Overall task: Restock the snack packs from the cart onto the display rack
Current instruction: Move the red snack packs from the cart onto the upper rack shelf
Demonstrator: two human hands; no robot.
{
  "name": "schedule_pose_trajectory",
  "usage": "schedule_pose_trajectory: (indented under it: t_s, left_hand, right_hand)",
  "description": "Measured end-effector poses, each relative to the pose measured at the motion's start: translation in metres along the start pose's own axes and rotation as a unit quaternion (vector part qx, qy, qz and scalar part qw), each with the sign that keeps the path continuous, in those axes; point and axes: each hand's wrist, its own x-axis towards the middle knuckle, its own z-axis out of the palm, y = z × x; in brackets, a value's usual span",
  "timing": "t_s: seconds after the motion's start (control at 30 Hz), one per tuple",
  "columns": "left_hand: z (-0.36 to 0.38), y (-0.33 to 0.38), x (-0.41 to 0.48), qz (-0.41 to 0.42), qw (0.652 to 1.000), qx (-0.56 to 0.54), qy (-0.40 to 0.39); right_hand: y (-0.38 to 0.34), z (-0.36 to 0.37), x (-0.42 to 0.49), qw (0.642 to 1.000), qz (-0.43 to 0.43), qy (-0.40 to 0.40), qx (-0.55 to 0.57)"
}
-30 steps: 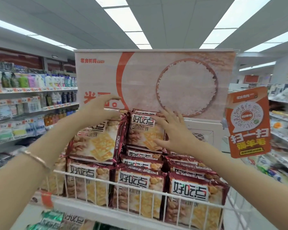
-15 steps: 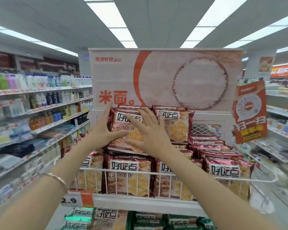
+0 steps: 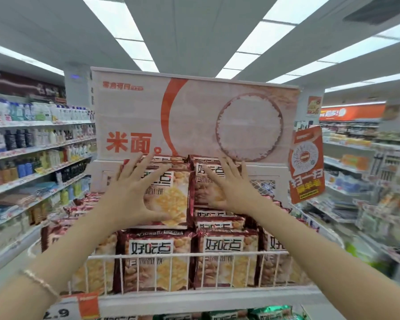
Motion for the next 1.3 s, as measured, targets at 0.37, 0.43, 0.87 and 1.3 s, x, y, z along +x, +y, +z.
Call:
schedule_pose_trajectory:
  t_s: [0.37,0.43,0.87,1.3]
  left_hand:
    - [-0.005,-0.005,-0.012,-0.023,0.996,-0.078,0.027]
    - [-0.011,-0.010,-0.022,-0.029,0.997,-0.055,0.036]
    - [0.015,-0.025,-0.138,-0.263,0.959,0.012,-0.108]
    - [0.000,-0.034,-0.124,-0.098,0.990,0.019,-0.104]
  right_hand:
    - [-0.007,-0.017,-0.008,0.973,0.011,0.123,0.195]
    - [-0.033,-0.031,-0.026,0.933,-0.007,0.211,0.292]
    - [-0.091,0.032,-0.160,0.996,-0.009,0.085,0.039]
    - [-0.082,0.008,-0.156,0.998,-0.027,-0.033,0.053]
